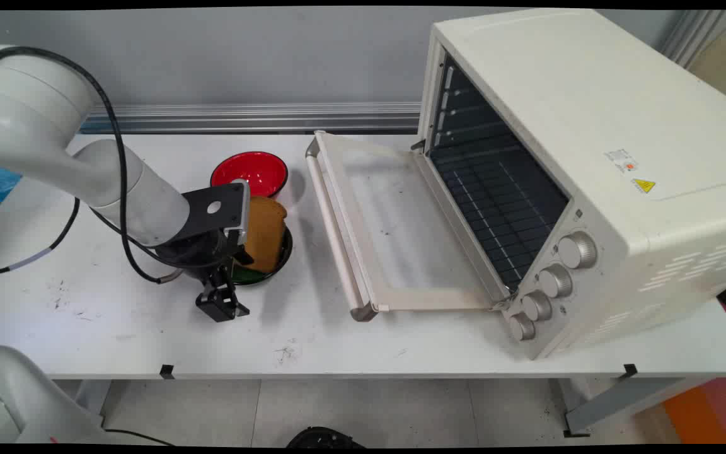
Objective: Close the oven
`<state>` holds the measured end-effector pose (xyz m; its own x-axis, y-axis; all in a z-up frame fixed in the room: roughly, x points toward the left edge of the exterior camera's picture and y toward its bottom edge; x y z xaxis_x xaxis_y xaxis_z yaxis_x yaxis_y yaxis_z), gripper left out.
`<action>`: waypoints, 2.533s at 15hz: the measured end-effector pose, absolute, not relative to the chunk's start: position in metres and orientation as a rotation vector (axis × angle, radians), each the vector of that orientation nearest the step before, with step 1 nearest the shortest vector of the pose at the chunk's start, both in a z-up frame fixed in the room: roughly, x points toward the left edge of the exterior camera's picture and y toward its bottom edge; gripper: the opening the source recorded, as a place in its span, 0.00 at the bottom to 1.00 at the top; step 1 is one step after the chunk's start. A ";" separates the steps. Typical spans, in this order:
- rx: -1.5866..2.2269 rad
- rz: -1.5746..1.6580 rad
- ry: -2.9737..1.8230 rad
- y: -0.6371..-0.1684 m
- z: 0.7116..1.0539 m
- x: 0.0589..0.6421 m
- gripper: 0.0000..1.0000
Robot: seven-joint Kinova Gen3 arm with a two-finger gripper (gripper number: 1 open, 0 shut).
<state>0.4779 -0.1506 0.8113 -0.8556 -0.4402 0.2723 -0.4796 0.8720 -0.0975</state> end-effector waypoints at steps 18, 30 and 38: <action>0.632 0.196 -2.698 -0.156 0.899 0.513 1.00; 0.718 0.186 -2.544 -0.187 0.945 0.560 1.00; 0.740 0.187 -2.465 -0.219 0.915 0.568 1.00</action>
<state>0.5676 -0.2189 0.9148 -0.6947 -0.4672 0.5470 -0.5445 0.8384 0.0245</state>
